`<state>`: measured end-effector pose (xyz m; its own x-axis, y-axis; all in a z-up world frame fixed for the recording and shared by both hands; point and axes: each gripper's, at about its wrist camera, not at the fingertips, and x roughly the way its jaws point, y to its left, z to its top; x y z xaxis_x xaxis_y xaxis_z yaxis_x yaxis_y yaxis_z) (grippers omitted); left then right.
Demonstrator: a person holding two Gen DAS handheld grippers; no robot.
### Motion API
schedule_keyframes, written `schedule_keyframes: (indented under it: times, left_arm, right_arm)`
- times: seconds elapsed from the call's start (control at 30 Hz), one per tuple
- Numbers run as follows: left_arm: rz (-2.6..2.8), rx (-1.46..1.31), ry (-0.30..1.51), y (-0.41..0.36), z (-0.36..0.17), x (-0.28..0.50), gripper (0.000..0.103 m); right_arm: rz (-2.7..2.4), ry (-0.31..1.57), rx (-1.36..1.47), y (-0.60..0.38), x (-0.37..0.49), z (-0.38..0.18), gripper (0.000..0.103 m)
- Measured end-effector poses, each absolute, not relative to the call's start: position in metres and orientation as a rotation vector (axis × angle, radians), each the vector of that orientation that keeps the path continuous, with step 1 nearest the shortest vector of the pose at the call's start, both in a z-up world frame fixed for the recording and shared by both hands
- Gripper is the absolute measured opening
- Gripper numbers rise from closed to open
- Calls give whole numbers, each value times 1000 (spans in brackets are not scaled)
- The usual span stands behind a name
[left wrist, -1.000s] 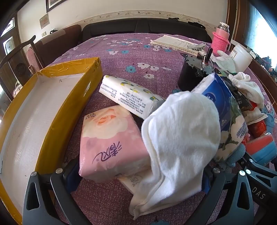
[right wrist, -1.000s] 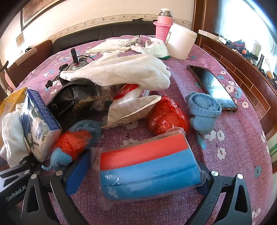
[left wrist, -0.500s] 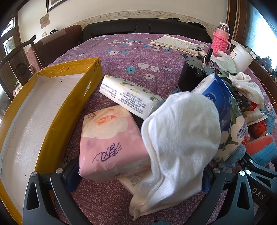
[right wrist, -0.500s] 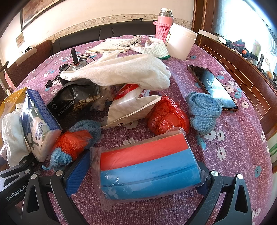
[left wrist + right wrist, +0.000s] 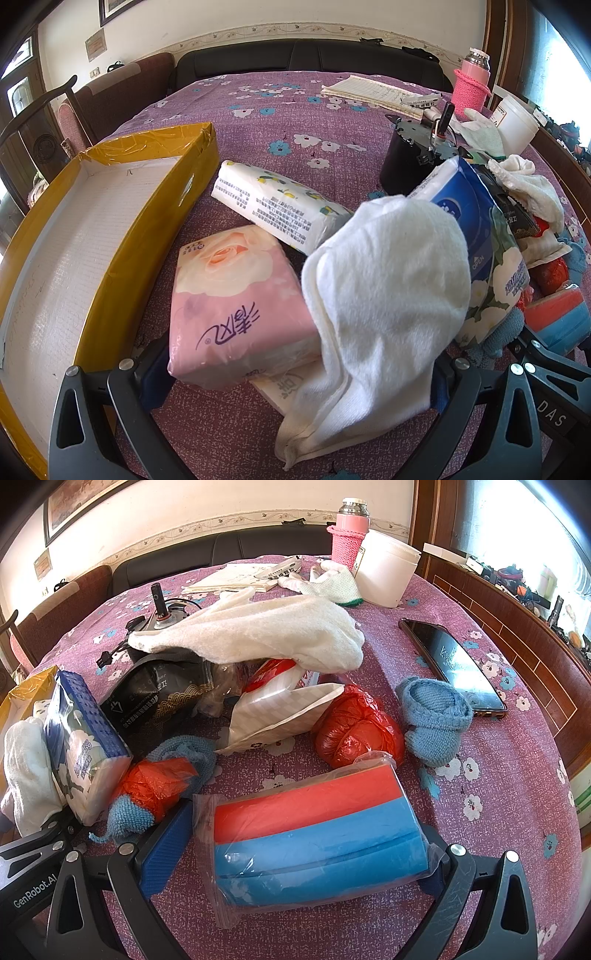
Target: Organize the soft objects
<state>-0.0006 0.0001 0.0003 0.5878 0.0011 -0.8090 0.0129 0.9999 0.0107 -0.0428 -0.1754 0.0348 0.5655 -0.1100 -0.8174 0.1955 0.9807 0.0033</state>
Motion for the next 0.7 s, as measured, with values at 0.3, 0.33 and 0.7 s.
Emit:
schedule_keyframes:
  times: [0.3, 0.33, 0.7]
  left_arm:
    - [-6, 16, 942, 0, 0, -1, 103]
    - [-7, 16, 942, 0, 0, -1, 103]
    - [-40, 30, 986, 4, 5, -1, 103]
  right_arm:
    - [-181, 953, 95, -175, -42, 35, 102]
    - [-181, 953, 96, -176, -42, 35, 102]
    - [-202, 956, 108, -176, -40, 35, 102]
